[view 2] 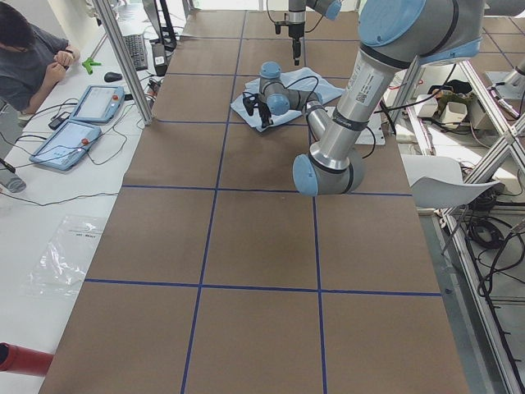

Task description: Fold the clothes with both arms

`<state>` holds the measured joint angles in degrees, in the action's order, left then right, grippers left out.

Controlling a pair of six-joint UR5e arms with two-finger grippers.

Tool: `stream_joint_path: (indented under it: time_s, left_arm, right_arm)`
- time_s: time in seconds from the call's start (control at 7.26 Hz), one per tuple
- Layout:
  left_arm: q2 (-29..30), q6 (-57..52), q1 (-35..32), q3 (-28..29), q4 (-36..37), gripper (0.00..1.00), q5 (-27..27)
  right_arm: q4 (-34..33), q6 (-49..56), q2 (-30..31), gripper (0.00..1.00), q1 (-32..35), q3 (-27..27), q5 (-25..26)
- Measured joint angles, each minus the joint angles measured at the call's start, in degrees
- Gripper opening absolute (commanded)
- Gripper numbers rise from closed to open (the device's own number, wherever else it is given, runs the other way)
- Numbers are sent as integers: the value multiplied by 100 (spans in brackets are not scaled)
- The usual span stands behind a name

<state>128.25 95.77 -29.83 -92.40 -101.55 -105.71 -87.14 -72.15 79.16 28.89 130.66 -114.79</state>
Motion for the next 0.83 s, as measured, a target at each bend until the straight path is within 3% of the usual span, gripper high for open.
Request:
stream_joint_path:
  time_s: [0.41, 0.83]
  left_arm:
    - [368, -737, -673, 586, -32, 0, 13]
    - [1056, -1411, -1148, 2075, -963, 0, 55]
  right_arm:
    - [1, 0, -459, 100, 224, -312, 238]
    - [3, 1, -696, 100, 297, -432, 467]
